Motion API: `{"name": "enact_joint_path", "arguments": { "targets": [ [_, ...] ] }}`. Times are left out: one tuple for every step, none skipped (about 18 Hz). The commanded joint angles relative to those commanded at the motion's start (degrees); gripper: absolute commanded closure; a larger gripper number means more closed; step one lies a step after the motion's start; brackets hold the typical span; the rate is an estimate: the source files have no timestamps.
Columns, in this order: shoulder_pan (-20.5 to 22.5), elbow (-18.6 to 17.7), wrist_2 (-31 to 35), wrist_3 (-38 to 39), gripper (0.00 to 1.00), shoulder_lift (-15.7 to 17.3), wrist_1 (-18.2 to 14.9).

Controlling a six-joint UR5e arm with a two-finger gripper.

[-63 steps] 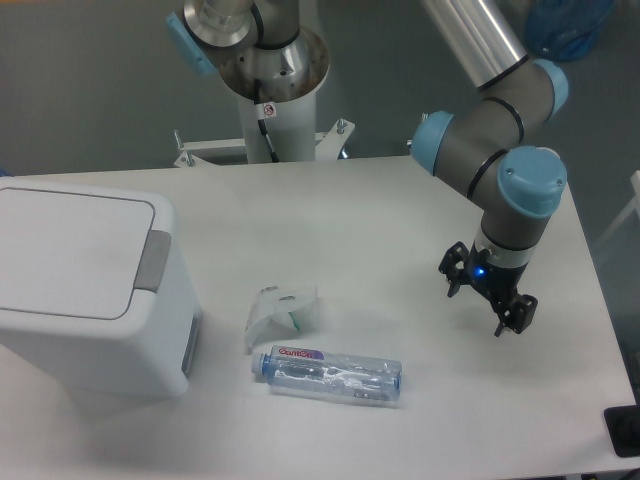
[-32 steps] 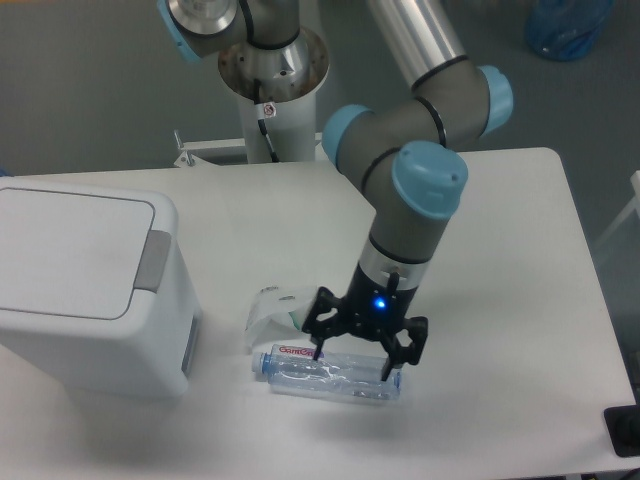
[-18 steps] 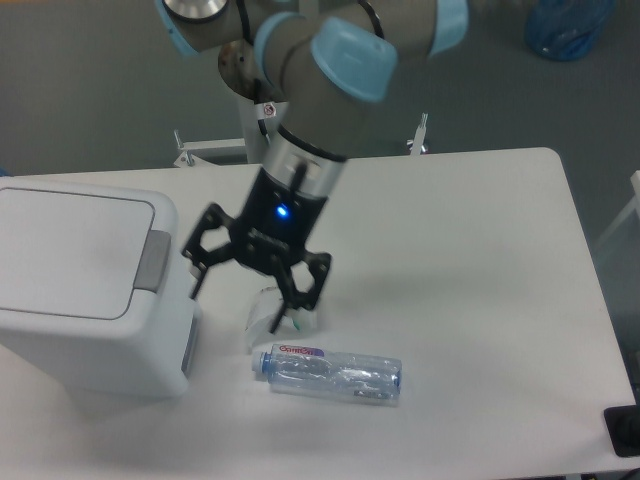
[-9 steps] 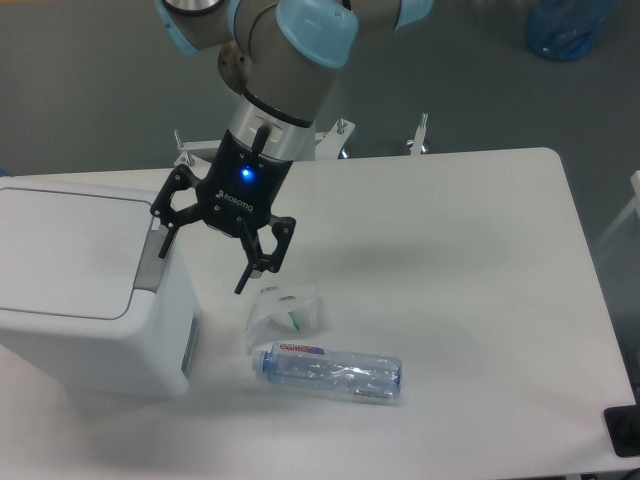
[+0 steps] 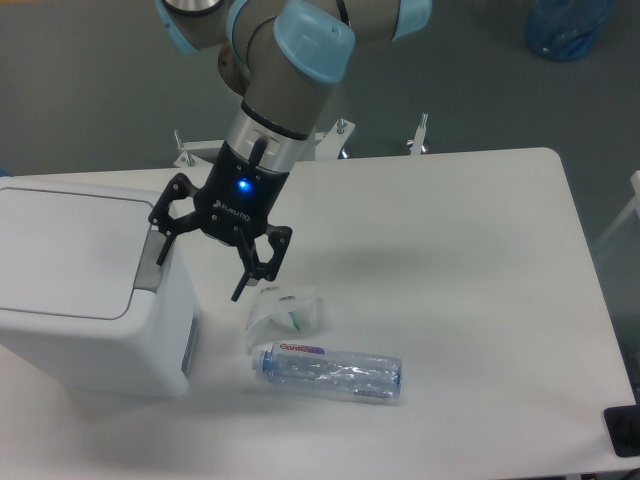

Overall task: Open the trash can
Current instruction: 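Push the lid edge upward with the gripper fingers to flip it open, then withdraw the open gripper away from the opened trash can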

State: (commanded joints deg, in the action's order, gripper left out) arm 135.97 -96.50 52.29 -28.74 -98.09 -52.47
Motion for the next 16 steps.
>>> {"name": "enact_joint_path", "arguments": {
  "targets": [
    [-0.09,0.00,0.00,0.00,0.00,-0.17,0.00],
    [-0.09,0.00,0.00,0.09,0.00,-0.35,0.00],
    [-0.18,0.17,0.00,0.17,0.00,-0.35,0.00],
    [-0.18,0.26,0.00,0.26,0.00,-0.44,0.00],
    [-0.18,0.26,0.00,0.26,0.00,-0.44,0.00],
    [-0.18,0.26,0.00,0.26,0.00,-0.44,0.00],
    [-0.18,0.35,0.00,0.26,0.00,-0.44,0.00],
    [-0.18,0.44,0.00,0.26,0.00,-0.44,0.00],
    [-0.18,0.53,0.00,0.26,0.00,-0.53,0.00],
    [-0.18,0.96,0.00,0.18,0.00,-0.79,0.00],
    [-0.18,1.58,0.00,0.09,0.00,-0.97,0.00],
    [0.00,2.28,0.00,0.09,0.00,-1.32,0.26],
    [0.43,3.16,0.09,0.00,0.00,-1.75,0.52],
    [1.48,3.86,0.26,-0.17,0.00,-2.11,0.79],
    [2.88,4.30,0.26,-0.61,0.00,-2.37,1.23],
    [3.68,5.09,0.26,-1.31,0.00,-3.07,1.75]
  ]
}}
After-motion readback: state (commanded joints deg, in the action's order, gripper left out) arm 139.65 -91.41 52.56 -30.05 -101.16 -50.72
